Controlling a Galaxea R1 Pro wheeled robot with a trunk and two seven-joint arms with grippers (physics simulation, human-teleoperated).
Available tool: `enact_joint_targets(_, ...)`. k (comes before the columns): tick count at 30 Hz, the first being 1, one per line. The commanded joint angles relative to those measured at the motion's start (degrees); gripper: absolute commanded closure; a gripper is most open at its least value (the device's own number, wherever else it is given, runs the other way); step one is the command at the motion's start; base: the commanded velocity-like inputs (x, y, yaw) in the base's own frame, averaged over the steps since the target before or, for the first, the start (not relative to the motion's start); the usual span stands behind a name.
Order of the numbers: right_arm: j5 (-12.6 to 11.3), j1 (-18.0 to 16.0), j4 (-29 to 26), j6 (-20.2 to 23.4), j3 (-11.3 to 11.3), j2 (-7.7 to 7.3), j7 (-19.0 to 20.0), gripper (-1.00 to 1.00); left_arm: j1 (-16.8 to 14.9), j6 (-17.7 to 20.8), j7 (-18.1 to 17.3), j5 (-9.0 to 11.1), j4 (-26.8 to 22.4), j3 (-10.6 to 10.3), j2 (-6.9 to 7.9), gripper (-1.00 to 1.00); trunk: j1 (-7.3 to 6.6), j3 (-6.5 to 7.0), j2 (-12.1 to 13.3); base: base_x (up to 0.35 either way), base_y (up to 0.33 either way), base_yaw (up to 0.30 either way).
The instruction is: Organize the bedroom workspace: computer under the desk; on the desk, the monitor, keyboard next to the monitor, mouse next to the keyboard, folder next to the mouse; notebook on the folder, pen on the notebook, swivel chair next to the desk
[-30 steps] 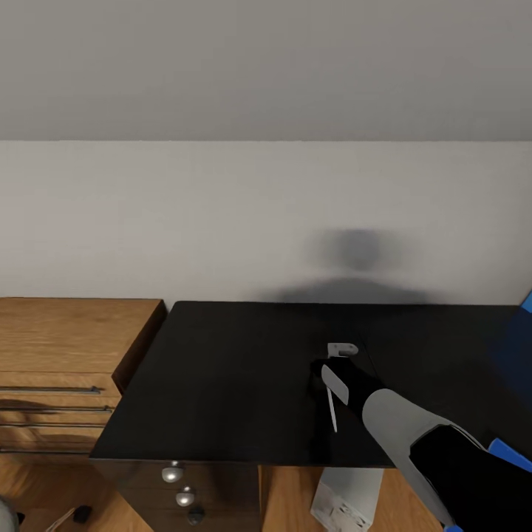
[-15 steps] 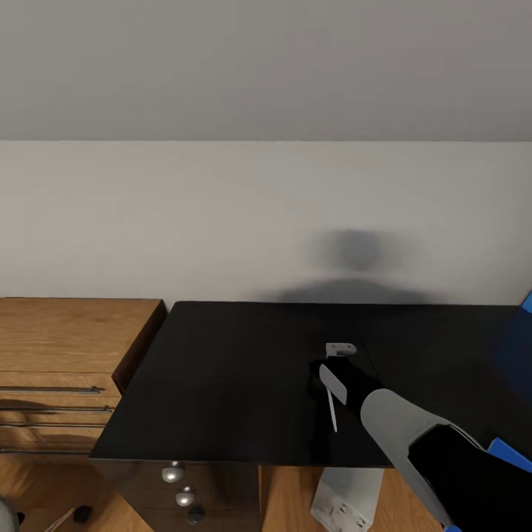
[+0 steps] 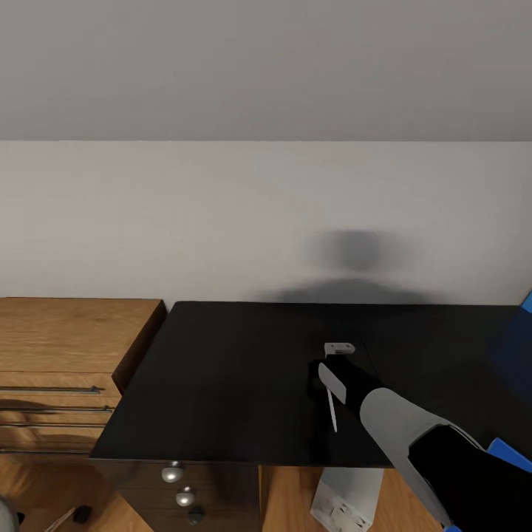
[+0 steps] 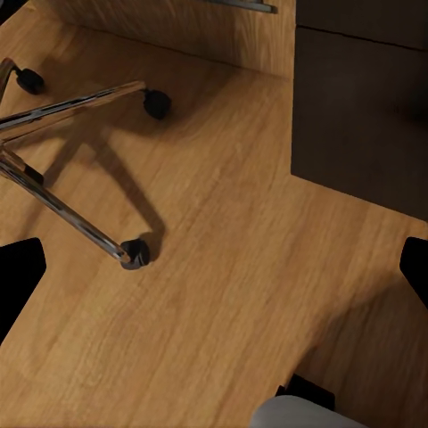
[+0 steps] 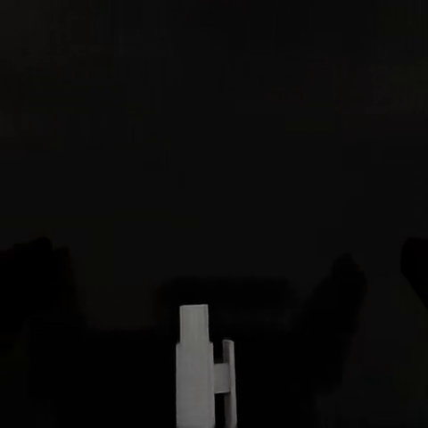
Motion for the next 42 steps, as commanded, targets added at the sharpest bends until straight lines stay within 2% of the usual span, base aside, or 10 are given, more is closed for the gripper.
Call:
enact_joint_targets(1,-1.4,0.0,1.3,0.8,0.4,-0.02,-0.1,-1.0,0.0,-0.1,0.4,0.2,0.0,-0.5,0.0,-1.0,0.0,-0.07,0.0,0.0,0.0,0.0)
enact_joint_targets(20,-1.6,0.0,2.6,1.3,0.4,0.8,-0.2,-1.0,0.0,-0.1,0.4,0.2,0.0,-0.5,0.0,-1.0,0.0,-0.07,0.0,0.0,0.0,0.0)
enact_joint_targets(31,-1.7,0.0,2.6,3.8,0.2,0.83,-0.2,-1.0,0.0,-0.2,0.3,0.2,0.0,-0.5,-0.14,-1.0,0.0,-0.07,0.0,0.0,0.0,0.0)
enact_joint_targets(42,-1.7,0.0,2.6,4.0,0.2,0.8,-0.2,-1.0,0.0,-0.3,0.3,0.2,0.0,-0.5,-0.23,-1.0,0.0,-0.07,0.0,0.0,0.0,0.0)
